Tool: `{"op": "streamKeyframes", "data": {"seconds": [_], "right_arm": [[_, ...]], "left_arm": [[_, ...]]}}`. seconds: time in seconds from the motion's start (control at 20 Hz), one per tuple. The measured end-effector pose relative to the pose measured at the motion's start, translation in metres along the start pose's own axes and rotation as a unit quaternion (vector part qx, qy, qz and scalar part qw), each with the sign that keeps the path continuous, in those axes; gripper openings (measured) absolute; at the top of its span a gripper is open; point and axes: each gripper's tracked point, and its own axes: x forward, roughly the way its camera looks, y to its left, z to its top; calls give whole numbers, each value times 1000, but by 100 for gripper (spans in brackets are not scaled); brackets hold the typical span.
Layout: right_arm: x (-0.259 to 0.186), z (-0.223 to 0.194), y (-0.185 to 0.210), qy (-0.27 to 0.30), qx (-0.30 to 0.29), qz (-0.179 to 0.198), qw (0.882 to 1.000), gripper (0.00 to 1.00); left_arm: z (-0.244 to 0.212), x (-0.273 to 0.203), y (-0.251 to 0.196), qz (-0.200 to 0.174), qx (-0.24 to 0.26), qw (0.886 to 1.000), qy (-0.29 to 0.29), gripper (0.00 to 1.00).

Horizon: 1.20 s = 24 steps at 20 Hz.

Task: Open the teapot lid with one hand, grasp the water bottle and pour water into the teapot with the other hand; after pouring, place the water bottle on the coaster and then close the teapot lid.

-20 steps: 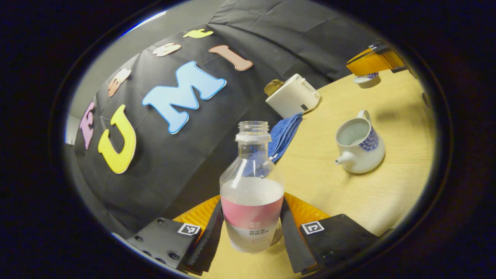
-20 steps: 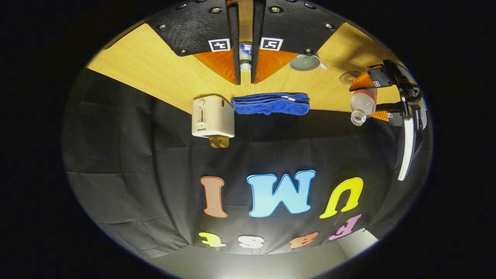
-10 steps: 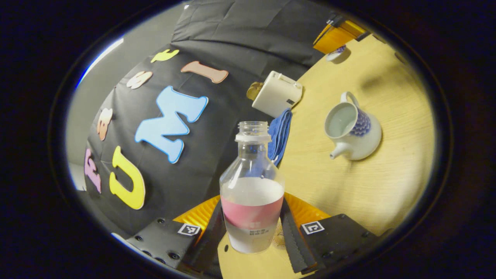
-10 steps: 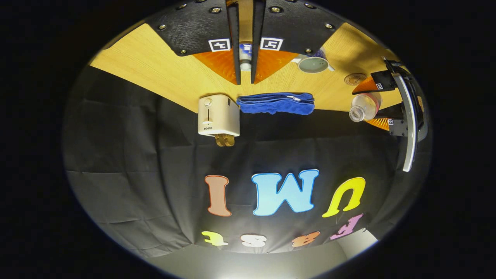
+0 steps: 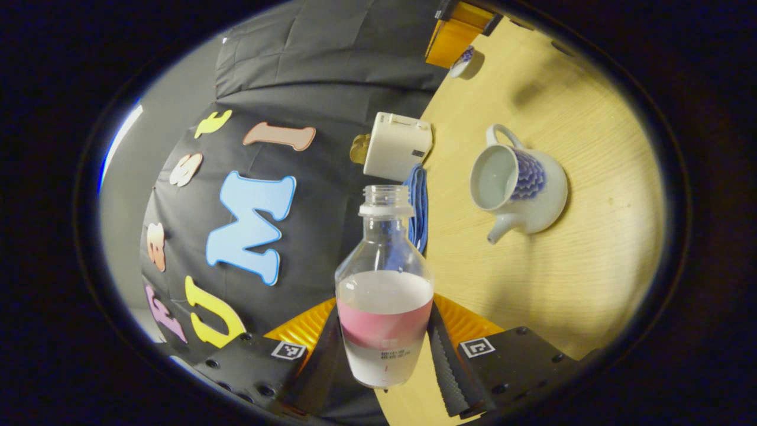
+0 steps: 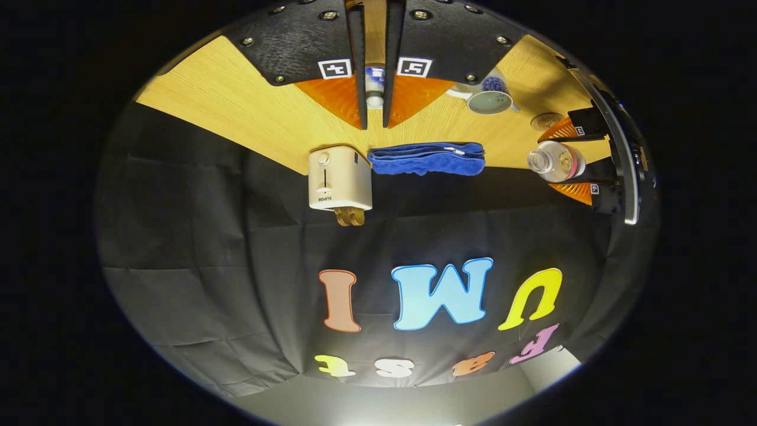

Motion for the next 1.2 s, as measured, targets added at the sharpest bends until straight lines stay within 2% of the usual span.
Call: {"op": "streamKeyframes", "data": {"seconds": [0.25, 0.65, 1.2], "right_arm": [[-1, -2, -6, -1, 10, -1, 1000, 14], [-6, -7, -13, 0, 24, 3, 1000, 14], [-8, -13, -14, -2, 33, 14, 999, 14]], "left_arm": [[2, 0, 0, -1, 72, 997, 14, 84], [11, 3, -8, -26, 120, 992, 26, 84], [16, 5, -14, -54, 220, 973, 43, 84]]}}
